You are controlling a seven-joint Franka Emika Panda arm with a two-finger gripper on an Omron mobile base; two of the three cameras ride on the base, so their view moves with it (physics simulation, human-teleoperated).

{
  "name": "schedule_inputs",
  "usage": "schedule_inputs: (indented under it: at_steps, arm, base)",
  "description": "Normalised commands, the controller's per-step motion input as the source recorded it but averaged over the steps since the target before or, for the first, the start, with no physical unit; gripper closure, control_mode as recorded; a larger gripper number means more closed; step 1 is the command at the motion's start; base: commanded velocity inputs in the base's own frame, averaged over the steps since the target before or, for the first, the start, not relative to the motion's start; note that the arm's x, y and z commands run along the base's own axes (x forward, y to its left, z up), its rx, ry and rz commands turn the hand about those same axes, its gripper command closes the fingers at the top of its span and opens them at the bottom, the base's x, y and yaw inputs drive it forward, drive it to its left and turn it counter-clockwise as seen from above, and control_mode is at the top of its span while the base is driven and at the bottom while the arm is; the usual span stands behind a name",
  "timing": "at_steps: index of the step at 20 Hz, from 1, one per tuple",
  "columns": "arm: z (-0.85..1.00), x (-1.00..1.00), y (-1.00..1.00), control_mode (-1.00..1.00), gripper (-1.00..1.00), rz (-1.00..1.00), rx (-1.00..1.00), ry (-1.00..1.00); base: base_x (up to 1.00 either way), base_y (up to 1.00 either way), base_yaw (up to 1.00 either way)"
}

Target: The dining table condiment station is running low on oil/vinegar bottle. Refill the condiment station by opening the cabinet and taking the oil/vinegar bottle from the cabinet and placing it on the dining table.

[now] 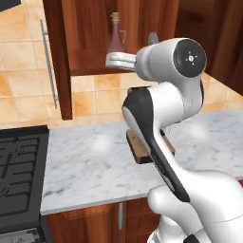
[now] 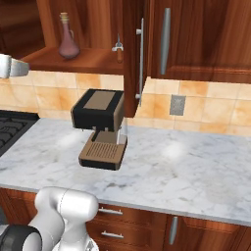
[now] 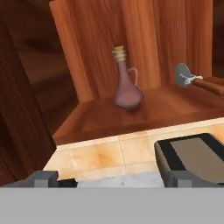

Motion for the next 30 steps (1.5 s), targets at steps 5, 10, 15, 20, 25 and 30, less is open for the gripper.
schedule_inputs:
  at_steps: [5, 10, 15, 20, 25, 30]
  arm:
    - [0.38, 0.08, -0.68, -1.00, -1.00, -0.17, -0.33, -0.22]
    - [0.03, 0.68, -0.02, -1.00, -1.00, -0.01, -0.04, -0.08]
    - [0.00, 0.40, -0.17, -1.00, -1.00, 0.00, 0.00, -0.12]
    - [0.13, 0.50, -0.09, -1.00, -1.00, -0.01, -0.01, -0.10]
    - [0.03, 0.78, 0.20, -1.00, -1.00, -0.07, -0.05, -0.01]
    - [0.00, 0.76, 0.36, -1.00, -1.00, -0.03, -0.07, 0.00]
  base:
    - [0.00, 0.00, 0.00]
    - [0.00, 0.00, 0.00]
    - [0.00, 0.00, 0.00]
    - [0.00, 0.00, 0.00]
    - [0.00, 0.00, 0.00]
    - [0.00, 0.00, 0.00]
